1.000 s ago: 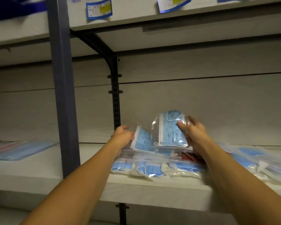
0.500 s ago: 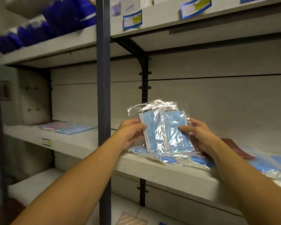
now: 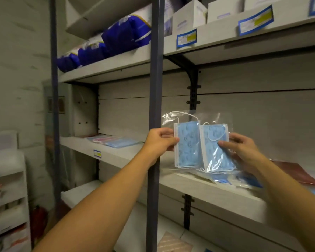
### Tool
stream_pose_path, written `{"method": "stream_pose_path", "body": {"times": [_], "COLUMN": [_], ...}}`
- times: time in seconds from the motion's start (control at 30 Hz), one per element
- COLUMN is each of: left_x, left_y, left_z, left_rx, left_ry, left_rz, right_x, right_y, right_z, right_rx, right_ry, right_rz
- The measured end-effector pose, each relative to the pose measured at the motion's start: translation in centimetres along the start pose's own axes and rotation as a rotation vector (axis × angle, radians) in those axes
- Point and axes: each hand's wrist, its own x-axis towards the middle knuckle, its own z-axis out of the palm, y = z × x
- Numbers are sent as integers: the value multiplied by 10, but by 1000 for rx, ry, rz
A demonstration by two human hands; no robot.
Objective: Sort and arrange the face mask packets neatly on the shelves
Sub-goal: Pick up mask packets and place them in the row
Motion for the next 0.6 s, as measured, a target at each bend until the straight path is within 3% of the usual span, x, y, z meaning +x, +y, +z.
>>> {"method": "stream_pose_path", "body": {"times": [0.6], "left_x": [-16], "left_y": [16], "left_z": [-179], "left_rx": [-61], "left_ry": [233], "left_rz": [-25], "right_x": [-38], "right_y": [-43], "right_z": [199], "right_rx": [-160], "right_ry": [-15], "right_rz": [-216]}}
